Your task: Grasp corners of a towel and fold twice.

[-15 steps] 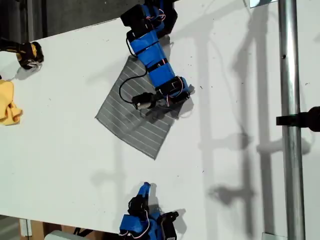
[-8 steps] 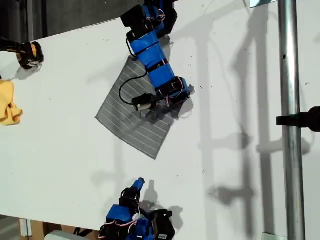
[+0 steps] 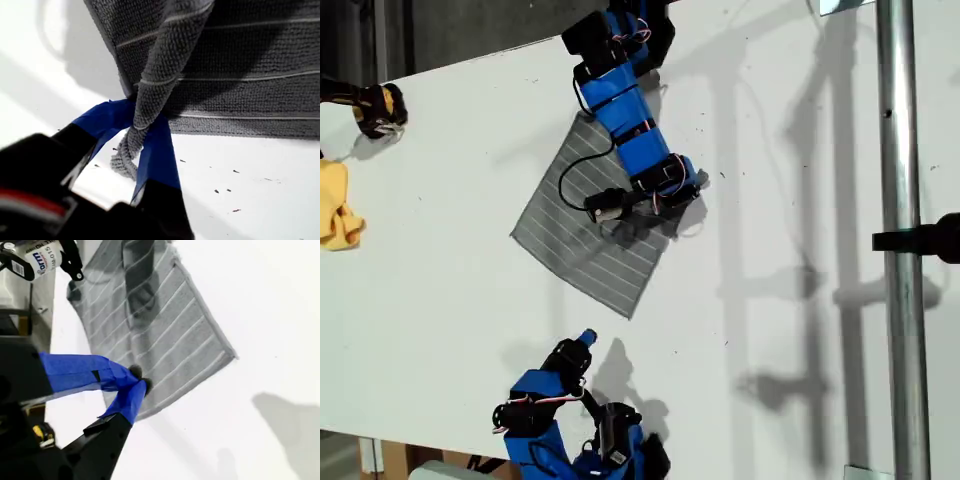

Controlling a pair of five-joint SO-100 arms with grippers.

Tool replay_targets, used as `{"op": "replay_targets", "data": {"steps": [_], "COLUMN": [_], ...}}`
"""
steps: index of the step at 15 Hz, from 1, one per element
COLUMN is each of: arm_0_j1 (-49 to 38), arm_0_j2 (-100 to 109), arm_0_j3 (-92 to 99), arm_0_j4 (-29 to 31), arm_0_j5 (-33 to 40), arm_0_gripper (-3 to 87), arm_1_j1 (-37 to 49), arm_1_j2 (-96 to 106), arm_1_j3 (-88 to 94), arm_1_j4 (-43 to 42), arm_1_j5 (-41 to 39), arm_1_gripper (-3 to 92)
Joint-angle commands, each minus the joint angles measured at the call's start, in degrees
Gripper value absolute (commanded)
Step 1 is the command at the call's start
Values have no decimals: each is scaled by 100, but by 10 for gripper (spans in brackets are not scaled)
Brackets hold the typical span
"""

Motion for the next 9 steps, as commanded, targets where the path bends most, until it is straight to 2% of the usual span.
{"op": "replay_targets", "data": {"steps": [1, 4, 7, 8, 9], "arm_0_j1": [132, 404, 422, 431, 431], "arm_0_j2": [-712, -2013, -2021, -2004, -2021], "arm_0_j3": [-1178, -2619, -2760, -2786, -2769], "arm_0_j4": [413, 1116, 1046, 1046, 1099], "arm_0_j5": [396, 677, 589, 571, 475], "arm_0_gripper": [-27, -27, -27, 13, 168], "arm_1_j1": [26, 53, 44, 35, 35], "arm_1_j2": [35, 26, 18, 18, 18], "arm_1_j3": [-211, -237, -246, -246, -246], "arm_1_j4": [44, 44, 44, 44, 44], "arm_1_j5": [-44, -62, -53, -44, -53], "arm_1_gripper": [-1, -1, -1, -1, -1]}}
